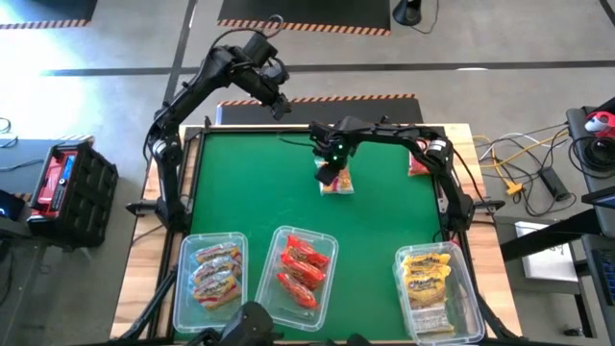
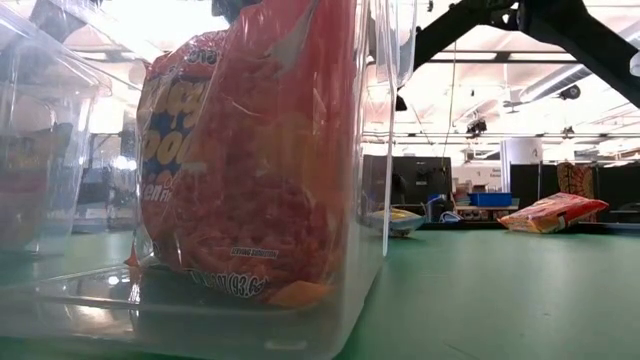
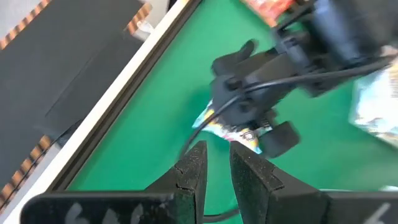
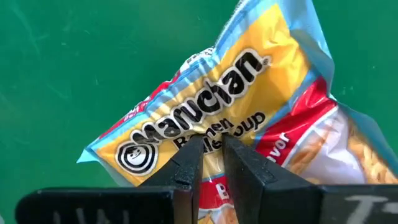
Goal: Sort Maruchan noodles
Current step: Put the blue noodle pack into the left transparent bin
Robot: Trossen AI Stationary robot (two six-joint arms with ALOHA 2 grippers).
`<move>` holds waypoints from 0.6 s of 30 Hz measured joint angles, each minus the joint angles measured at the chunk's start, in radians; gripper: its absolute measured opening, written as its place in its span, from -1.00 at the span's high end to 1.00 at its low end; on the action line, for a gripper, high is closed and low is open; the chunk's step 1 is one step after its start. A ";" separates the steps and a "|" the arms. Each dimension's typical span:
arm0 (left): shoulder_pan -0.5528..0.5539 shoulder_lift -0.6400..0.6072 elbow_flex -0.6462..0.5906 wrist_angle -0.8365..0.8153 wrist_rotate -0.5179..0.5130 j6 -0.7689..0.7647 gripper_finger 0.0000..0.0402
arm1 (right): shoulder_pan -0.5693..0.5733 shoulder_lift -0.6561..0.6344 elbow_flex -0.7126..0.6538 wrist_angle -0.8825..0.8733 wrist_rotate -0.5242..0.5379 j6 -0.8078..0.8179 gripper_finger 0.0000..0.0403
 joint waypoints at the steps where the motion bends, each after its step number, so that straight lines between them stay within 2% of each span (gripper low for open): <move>1: -0.001 0.000 -0.016 0.004 -0.018 -0.008 0.74 | 0.000 -0.011 -0.003 0.001 0.005 -0.009 0.71; 5: -0.005 -0.002 -0.096 0.019 -0.026 -0.034 0.74 | -0.003 -0.087 -0.021 -0.007 0.040 -0.025 0.71; 9: -0.015 -0.018 -0.214 0.059 -0.023 -0.050 0.74 | -0.001 -0.201 -0.094 -0.002 0.052 -0.029 0.71; 12: -0.021 -0.057 -0.349 0.185 -0.025 -0.109 0.74 | 0.000 -0.295 -0.175 0.052 0.055 -0.014 0.71; 18: -0.051 -0.132 -0.666 0.580 -0.038 -0.272 0.74 | 0.006 -0.456 -0.380 0.228 0.056 0.066 0.71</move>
